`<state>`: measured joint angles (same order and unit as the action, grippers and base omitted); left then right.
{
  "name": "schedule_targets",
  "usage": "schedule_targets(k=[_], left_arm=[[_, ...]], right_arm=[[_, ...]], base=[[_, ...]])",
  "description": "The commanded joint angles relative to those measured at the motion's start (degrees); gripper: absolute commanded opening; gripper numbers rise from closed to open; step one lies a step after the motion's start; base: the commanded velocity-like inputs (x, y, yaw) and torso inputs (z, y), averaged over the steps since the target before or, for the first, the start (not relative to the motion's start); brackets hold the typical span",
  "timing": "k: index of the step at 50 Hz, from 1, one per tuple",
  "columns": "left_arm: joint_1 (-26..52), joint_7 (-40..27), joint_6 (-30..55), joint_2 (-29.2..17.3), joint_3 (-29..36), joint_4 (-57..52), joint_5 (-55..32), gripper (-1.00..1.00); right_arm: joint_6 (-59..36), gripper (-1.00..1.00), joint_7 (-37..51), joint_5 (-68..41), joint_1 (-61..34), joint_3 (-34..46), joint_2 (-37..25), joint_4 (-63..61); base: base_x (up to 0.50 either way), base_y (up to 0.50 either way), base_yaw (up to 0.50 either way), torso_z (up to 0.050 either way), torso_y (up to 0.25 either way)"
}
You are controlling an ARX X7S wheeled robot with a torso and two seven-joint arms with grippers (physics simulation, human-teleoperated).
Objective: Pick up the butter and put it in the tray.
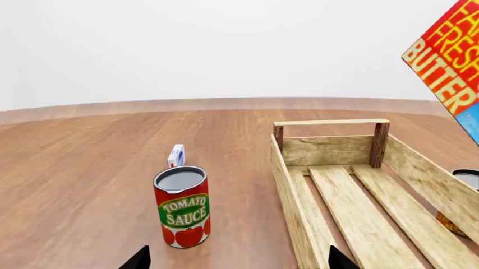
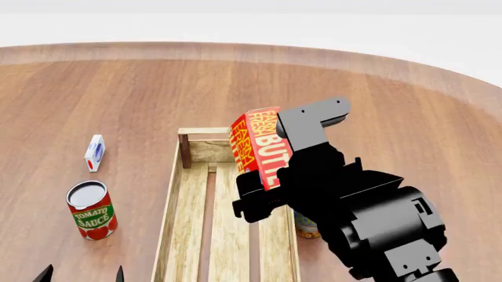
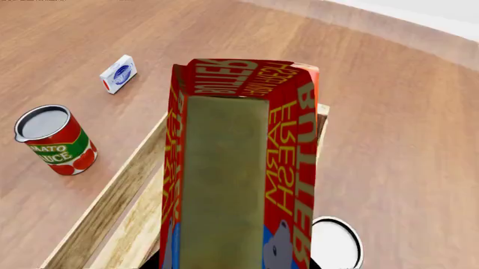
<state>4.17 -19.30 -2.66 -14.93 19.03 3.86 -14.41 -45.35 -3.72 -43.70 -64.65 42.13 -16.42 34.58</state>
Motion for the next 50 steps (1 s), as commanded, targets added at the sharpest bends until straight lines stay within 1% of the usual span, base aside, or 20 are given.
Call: schedule_targets(k=[1, 2, 5, 8, 9, 11, 14, 18, 22, 26, 30, 36, 50], left_arm=[[0.0, -0.2, -0.1, -0.2, 0.2, 0.0, -0.1, 1.00], [0.0, -0.2, -0.1, -0.2, 0.3, 0.0, -0.1, 1.00], [-0.1, -0.3, -0.1, -0.3, 0.3, -0.2, -0.1, 1.00], [-0.3, -0.5, -0.2, -0.5, 0.2, -0.5, -0.1, 1.00], [-0.4, -0.6, -0.2, -0.6, 0.2, -0.6, -0.1, 1.00], [-0.5, -0.7, -0.2, -0.7, 0.2, -0.8, -0.1, 1.00], [-0.6, -0.8, -0.2, -0.7, 0.2, -1.0, -0.2, 1.00], [-0.6, -0.8, -0.4, -0.5, 0.5, -0.9, -0.1, 1.00], [-0.9, -0.9, -0.7, -0.7, 0.5, -0.8, -0.1, 1.00], [-1.0, -0.9, -1.1, -0.5, 0.6, -0.3, -0.1, 1.00], [-1.0, -0.9, -1.2, -0.6, 0.6, -0.3, -0.3, 1.00], [-0.8, -0.9, -1.2, -0.5, 0.8, -0.1, -0.4, 1.00], [-0.5, -1.0, -1.1, -0.7, 0.9, 0.1, -0.8, 1.00]], right_arm=[[6.4, -1.00, -2.5, 4.8, -3.3, 0.5, 8.7, 13.1], [7.9, -1.00, -3.9, 5.9, -4.0, 1.5, 10.6, 17.0], [9.1, -1.00, -4.2, 6.7, -4.1, 2.2, 12.3, 19.4], [12.0, -1.00, -4.7, 8.4, -5.2, 3.6, 15.8, 27.4], [13.2, -1.00, -5.2, 7.4, -5.4, 4.8, 16.4, 29.2], [14.2, -1.00, -4.8, 3.3, -5.6, 9.0, 16.4, 30.4], [16.3, -1.00, -3.6, -5.7, -5.9, 18.4, 16.4, 32.6], [18.5, -1.00, -2.3, -16.8, -6.1, 28.9, 16.4, 33.7], [19.4, -1.00, -2.0, -25.0, -5.5, 36.3, 16.4, 35.3], [20.2, -1.00, -1.3, -28.3, -4.0, 41.5, 16.4, 35.7], [20.0, -1.00, -1.6, -29.7, -3.2, 43.7, 16.4, 35.5], [18.7, -1.00, -2.5, -29.3, -2.4, 44.9, 16.4, 35.2], [16.5, -1.00, -4.1, -25.5, -1.2, 44.4, 16.4, 34.7]], base=[[0.00, 0.00, 0.00, 0.000, 0.000], [0.00, 0.00, 0.00, 0.000, 0.000], [0.00, 0.00, 0.00, 0.000, 0.000], [0.00, 0.00, 0.00, 0.000, 0.000], [0.00, 0.00, 0.00, 0.000, 0.010], [0.00, 0.00, 0.00, 0.000, 0.000], [0.00, 0.00, 0.00, 0.000, 0.000], [0.00, 0.00, 0.00, 0.004, 0.000], [0.00, 0.00, 0.00, 0.000, 0.003], [0.00, 0.00, 0.00, 0.000, 0.000], [0.00, 0.00, 0.00, 0.000, 0.000], [0.00, 0.00, 0.00, 0.000, 0.002], [0.00, 0.00, 0.00, 0.000, 0.001]])
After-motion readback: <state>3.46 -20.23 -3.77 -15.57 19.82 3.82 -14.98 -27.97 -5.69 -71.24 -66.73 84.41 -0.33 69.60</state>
